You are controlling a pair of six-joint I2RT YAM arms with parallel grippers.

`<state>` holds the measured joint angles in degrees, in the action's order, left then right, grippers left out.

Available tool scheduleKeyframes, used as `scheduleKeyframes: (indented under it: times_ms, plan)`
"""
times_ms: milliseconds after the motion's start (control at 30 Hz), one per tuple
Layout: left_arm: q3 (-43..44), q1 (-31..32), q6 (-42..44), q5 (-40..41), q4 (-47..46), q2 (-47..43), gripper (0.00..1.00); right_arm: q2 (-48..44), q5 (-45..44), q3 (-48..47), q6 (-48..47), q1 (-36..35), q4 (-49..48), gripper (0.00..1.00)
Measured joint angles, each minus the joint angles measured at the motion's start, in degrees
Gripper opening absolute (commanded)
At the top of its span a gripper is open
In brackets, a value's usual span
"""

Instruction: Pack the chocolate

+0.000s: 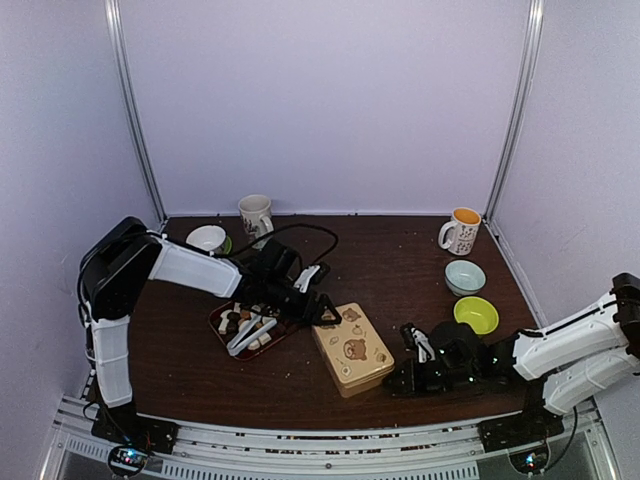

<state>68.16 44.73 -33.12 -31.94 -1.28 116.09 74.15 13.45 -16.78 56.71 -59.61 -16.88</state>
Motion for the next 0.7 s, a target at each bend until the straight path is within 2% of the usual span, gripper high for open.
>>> scheduleKeyframes:
  times_ms: [400,700]
  plan:
    - [-3.1,0.0,-5.4,6.3,-3.4,-2.1,0.7,8.4,7.6,-2.8,-6.3,12.7,-2.8,0.0]
    - [-4.0,0.0,-6.7,8.5,-3.2,-3.0,0.74,7.0,9.2,-3.6,-11.6,17.8,0.6,0.0]
